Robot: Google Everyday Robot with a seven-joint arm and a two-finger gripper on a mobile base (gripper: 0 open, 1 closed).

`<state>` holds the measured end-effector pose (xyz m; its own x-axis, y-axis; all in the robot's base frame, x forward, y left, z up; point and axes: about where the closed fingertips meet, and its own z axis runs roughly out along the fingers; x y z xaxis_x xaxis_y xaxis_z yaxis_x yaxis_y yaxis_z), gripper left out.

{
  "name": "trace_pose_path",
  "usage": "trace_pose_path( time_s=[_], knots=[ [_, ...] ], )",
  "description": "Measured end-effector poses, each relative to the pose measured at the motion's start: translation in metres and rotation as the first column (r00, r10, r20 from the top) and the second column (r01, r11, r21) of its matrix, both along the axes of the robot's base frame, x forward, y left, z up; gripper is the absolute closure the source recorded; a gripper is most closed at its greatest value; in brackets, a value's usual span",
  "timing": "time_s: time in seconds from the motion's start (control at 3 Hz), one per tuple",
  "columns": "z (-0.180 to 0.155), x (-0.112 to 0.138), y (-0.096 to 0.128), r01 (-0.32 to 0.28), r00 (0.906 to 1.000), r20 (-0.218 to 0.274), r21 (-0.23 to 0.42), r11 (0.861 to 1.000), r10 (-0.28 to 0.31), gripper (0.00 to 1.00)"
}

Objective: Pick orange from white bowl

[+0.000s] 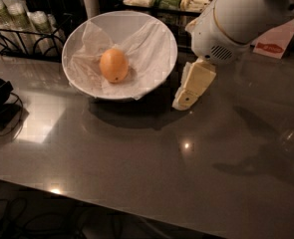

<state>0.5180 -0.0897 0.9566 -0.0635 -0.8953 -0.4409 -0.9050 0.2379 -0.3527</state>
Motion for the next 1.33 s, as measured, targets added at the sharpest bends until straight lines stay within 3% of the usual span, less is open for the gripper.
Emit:
trace_pose_path(
  time_s=[0.33, 1.0, 1.33],
  knots=[
    [-0.010, 0.021, 0.020, 0.002, 1.0000, 0.005, 0.081, 0.997, -0.002, 0.00],
    [-0.007, 0.023, 0.023, 0.016, 0.9996, 0.023, 0.112, 0.994, -0.019, 0.00],
    [0.003, 0.044, 0.044, 0.010, 0.9975, 0.065, 0.242, 0.970, -0.026, 0.00]
  ],
)
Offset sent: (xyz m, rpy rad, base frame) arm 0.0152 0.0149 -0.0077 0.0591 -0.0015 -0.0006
